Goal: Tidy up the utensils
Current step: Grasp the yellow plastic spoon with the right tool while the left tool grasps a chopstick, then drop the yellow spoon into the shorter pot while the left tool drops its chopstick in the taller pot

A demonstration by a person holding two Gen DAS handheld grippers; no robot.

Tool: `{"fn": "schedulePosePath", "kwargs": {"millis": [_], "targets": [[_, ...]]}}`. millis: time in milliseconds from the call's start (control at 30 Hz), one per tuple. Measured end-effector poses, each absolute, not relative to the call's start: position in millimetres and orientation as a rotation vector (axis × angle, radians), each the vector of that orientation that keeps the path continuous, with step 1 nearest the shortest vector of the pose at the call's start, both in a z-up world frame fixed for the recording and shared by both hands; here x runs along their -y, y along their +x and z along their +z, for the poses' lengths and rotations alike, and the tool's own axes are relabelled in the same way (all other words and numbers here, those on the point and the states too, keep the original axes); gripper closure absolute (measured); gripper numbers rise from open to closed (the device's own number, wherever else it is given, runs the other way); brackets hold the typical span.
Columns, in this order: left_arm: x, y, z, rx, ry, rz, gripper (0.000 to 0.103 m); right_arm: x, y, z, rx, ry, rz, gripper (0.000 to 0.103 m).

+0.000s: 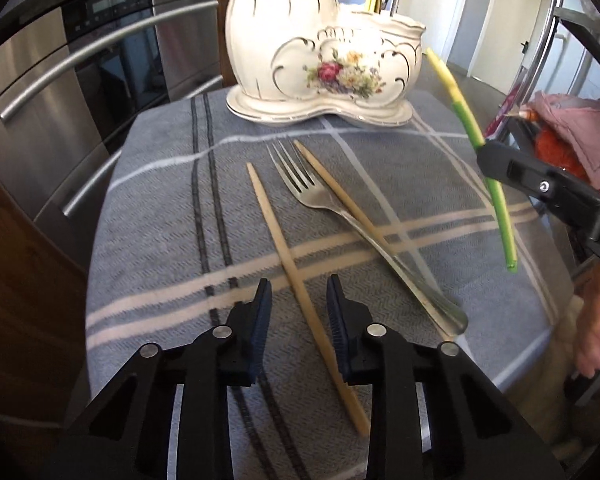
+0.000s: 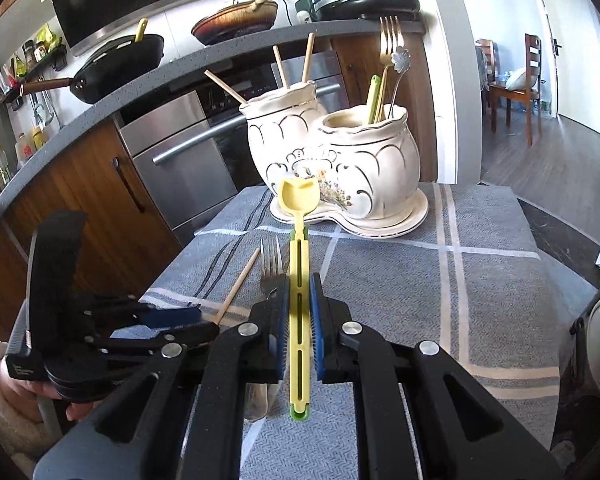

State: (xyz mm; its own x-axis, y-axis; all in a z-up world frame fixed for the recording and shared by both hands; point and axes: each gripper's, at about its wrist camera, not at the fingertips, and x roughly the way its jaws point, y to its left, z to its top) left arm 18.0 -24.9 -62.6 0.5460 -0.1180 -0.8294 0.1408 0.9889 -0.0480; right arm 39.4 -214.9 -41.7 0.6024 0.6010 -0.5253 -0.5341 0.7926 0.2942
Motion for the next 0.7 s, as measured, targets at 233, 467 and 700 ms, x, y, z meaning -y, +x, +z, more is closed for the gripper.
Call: {"fn": "schedulePosePath", "kwargs": {"millis": [233,467,700], "targets": [[33.2,26.5,-64.9,-0.991,0.137,-0.095,0.094,221.4,35.3,-37.5,-0.621,0.110,0.652,0.093],[23.1,24.0,-61.6,-0.986,0.149,-0.105,0.097,222.9,36.9,-37.0,-0.608,0.109,0.645,0.093],[4.9,9.3,-34.1,-0.867,0.109,-0.115,0.097,227.6,35.4,-32.2,-0.562,0.125,0.636,0.093]]}}
